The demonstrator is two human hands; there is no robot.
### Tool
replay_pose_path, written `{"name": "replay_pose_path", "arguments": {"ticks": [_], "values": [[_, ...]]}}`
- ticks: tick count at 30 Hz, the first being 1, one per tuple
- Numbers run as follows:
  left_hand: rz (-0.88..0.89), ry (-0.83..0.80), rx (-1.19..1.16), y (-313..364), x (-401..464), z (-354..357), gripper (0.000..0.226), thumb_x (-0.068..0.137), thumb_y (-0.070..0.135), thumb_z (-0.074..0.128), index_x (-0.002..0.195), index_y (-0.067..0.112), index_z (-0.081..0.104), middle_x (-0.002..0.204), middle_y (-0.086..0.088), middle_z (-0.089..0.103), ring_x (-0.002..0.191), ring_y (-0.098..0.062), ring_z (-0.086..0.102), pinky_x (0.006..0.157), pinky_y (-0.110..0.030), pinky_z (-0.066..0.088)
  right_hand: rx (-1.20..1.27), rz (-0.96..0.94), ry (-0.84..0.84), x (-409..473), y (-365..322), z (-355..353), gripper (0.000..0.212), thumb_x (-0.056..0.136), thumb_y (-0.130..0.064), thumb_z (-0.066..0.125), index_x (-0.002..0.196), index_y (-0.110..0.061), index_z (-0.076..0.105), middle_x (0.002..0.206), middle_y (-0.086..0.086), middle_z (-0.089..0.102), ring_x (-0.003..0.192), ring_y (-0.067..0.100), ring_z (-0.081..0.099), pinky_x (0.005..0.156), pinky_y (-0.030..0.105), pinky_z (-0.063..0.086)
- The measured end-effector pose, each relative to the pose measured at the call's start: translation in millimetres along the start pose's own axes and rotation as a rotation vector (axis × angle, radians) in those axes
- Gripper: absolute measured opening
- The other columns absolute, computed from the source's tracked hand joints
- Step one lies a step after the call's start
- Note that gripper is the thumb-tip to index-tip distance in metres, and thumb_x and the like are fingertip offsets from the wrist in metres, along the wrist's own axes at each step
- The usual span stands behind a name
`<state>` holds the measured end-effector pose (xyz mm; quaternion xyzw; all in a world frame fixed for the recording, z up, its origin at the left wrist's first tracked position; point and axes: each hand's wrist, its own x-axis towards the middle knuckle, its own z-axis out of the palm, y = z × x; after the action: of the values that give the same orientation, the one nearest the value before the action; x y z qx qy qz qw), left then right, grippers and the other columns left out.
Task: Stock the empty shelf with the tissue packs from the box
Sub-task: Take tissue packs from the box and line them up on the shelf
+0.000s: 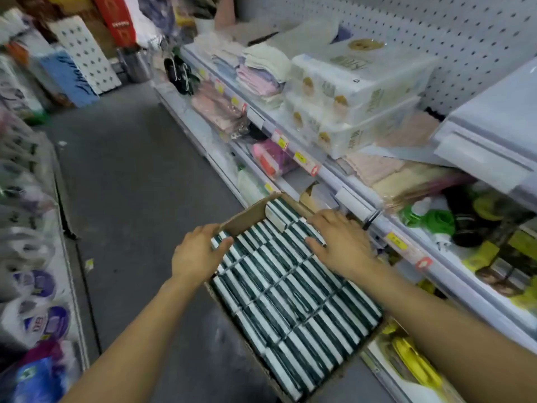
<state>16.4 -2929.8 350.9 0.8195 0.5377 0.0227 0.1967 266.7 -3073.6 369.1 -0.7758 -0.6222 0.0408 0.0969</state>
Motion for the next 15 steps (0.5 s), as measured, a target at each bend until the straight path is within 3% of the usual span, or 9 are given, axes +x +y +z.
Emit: {"name": "replay_pose_path", "arguments": {"ticks": [2, 5, 10, 13, 15], "values": [[-0.077, -0.043, -0.062, -20.9, 17.2, 16.1, 0.052, 0.093, 0.06, 0.046, 0.132, 0.026, 0.054, 0.126, -0.003, 0.06, 0.108, -0.025, 0.058, 0.086, -0.044, 0.052, -0.013, -0.01, -0.084, 28.5, 3.7, 21.9, 0.041, 0.095, -0.039, 0.05, 0.131, -0.02, 0.053, 0.132, 0.002, 0.052, 0.119, 0.025, 0.049, 0.089, 0.039, 0.045], [-0.175, -0.104, -0.083, -41.1, 43.1, 44.1, 0.051, 0.097, 0.054, 0.047, 0.137, 0.023, 0.051, 0.122, -0.003, 0.062, 0.103, -0.024, 0.061, 0.076, -0.037, 0.052, -0.021, -0.036, -0.212, 69.9, 13.6, 58.5, 0.041, 0.095, -0.041, 0.048, 0.132, -0.023, 0.05, 0.134, 0.001, 0.051, 0.12, 0.023, 0.049, 0.087, 0.036, 0.046], [-0.261, -0.187, -0.091, -42.6, 79.2, 93.9, 0.051, 0.098, 0.052, 0.047, 0.132, 0.015, 0.053, 0.117, -0.008, 0.064, 0.094, -0.025, 0.062, 0.073, -0.037, 0.051, 0.024, -0.025, -0.343, 124.3, 33.5, 115.5, 0.042, 0.095, -0.037, 0.049, 0.132, -0.018, 0.051, 0.129, 0.006, 0.054, 0.116, 0.025, 0.052, 0.088, 0.039, 0.049], [-0.294, -0.192, -0.044, -37.2, 92.8, 114.8, 0.046, 0.097, 0.056, 0.045, 0.112, 0.015, 0.058, 0.112, -0.013, 0.062, 0.083, -0.027, 0.06, 0.068, -0.038, 0.051, 0.044, 0.0, -0.351, 147.1, 41.5, 138.5, 0.04, 0.094, -0.035, 0.051, 0.127, -0.012, 0.054, 0.122, 0.01, 0.056, 0.109, 0.028, 0.054, 0.087, 0.04, 0.05], [-0.343, -0.18, 0.025, -35.3, 100.1, 125.1, 0.044, 0.095, 0.06, 0.045, 0.096, 0.017, 0.057, 0.11, -0.011, 0.059, 0.087, -0.028, 0.06, 0.079, -0.043, 0.053, 0.022, 0.001, -0.344, 160.5, 45.8, 154.1, 0.037, 0.093, -0.037, 0.052, 0.119, -0.01, 0.056, 0.116, 0.012, 0.058, 0.105, 0.029, 0.056, 0.083, 0.039, 0.05]]}}
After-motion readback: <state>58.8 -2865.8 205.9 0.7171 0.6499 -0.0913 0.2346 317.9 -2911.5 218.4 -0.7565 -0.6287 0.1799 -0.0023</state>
